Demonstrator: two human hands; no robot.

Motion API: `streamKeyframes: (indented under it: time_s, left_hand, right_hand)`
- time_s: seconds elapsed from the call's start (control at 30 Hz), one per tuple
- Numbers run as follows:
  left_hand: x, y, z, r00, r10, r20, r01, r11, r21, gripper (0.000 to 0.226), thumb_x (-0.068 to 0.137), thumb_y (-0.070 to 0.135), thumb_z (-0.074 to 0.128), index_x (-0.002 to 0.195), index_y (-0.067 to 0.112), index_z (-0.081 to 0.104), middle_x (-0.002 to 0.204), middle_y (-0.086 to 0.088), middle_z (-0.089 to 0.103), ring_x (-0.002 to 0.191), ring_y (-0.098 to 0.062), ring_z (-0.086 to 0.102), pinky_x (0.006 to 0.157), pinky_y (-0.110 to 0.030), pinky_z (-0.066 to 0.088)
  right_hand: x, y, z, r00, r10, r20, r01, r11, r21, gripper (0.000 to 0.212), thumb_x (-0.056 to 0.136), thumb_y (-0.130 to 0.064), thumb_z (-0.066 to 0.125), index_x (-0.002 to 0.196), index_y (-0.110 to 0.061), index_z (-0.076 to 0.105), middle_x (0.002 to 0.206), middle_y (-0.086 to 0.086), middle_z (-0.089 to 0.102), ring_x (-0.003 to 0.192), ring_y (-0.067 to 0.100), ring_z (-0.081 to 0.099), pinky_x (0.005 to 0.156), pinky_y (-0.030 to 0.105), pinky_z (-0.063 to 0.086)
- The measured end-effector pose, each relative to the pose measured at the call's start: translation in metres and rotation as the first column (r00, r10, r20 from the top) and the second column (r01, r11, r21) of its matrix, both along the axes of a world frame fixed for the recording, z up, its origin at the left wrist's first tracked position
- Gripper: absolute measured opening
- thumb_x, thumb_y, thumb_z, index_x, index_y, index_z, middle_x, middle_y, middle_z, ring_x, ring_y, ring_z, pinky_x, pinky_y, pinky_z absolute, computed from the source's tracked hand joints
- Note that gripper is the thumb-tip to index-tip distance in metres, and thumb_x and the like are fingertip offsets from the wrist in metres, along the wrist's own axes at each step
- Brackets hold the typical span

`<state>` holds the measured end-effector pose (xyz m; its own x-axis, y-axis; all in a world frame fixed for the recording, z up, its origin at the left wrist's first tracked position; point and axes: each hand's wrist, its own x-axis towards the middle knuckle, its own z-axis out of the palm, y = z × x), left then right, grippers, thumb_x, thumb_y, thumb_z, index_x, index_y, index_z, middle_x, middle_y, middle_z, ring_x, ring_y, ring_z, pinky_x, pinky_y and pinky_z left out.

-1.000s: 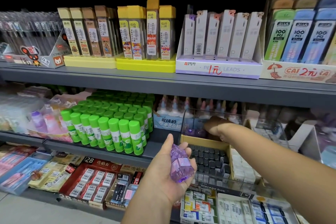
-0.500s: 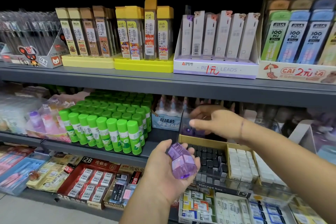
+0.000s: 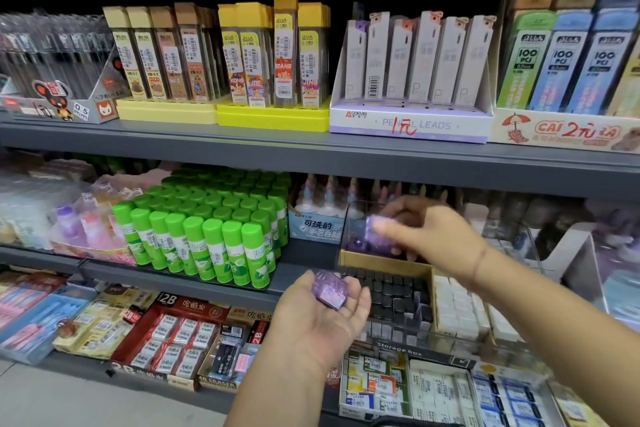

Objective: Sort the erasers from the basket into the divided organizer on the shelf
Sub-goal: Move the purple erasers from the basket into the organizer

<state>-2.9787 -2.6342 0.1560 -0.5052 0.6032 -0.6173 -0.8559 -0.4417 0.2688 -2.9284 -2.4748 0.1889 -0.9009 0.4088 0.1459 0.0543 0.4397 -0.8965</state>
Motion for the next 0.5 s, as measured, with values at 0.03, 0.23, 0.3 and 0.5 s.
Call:
streamKeyframes:
  time_s: [0.03, 0.23, 0.3, 0.5]
  left_hand:
    - [-0.001, -0.001, 0.0, 1.0, 0.012, 0.006, -0.012, 1.0, -0.009, 0.042, 0.102, 0.036, 0.039, 0.09, -0.002, 0.053, 0.077, -0.015, 0.054, 0.07, -0.02, 0.053, 0.08, -0.041, 0.048]
    - [0.0, 0.0, 0.0, 1.0, 0.016, 0.01, -0.016, 1.0, -0.019, 0.041, 0.102, 0.036, 0.039, 0.092, -0.001, 0.053, 0.077, -0.015, 0.054, 0.069, -0.02, 0.053, 0.084, -0.039, 0.047]
    - [0.0, 0.0, 0.0, 1.0, 0.018, 0.005, -0.018, 1.0, -0.018, 0.041, 0.102, 0.036, 0.039, 0.092, -0.001, 0.054, 0.078, -0.015, 0.054, 0.07, -0.02, 0.053, 0.081, -0.041, 0.048]
    - [-0.003, -0.001, 0.0, 1.0, 0.014, 0.009, -0.014, 1.0, -0.025, 0.041, 0.101, 0.036, 0.041, 0.091, -0.001, 0.054, 0.079, -0.015, 0.054, 0.07, -0.021, 0.054, 0.077, -0.04, 0.048]
  right_hand:
    - [-0.008, 0.01, -0.003, 0.994, -0.076, 0.08, 0.08, 0.996, -0.04, 0.017, 0.082, -0.024, 0.072, 0.092, -0.014, 0.064, 0.073, 0.007, 0.068, 0.055, 0.015, 0.057, 0.048, 0.018, 0.047]
    - [-0.052, 0.023, -0.024, 0.858, -0.192, 0.476, -0.058, 0.886, 0.461, 0.047, 0.085, -0.053, 0.06, 0.091, -0.008, 0.069, 0.091, 0.009, 0.069, 0.083, 0.024, 0.065, 0.075, 0.03, 0.054]
    - [-0.062, 0.021, -0.025, 0.831, -0.234, 0.504, -0.122, 0.809, 0.576, 0.045, 0.085, -0.055, 0.058, 0.079, -0.011, 0.06, 0.089, 0.009, 0.061, 0.081, 0.023, 0.058, 0.059, 0.022, 0.042]
    - [-0.069, 0.018, -0.035, 0.853, -0.14, 0.502, -0.07, 0.923, 0.378, 0.045, 0.088, -0.049, 0.059, 0.107, -0.008, 0.067, 0.108, 0.011, 0.065, 0.089, 0.02, 0.057, 0.073, 0.024, 0.041]
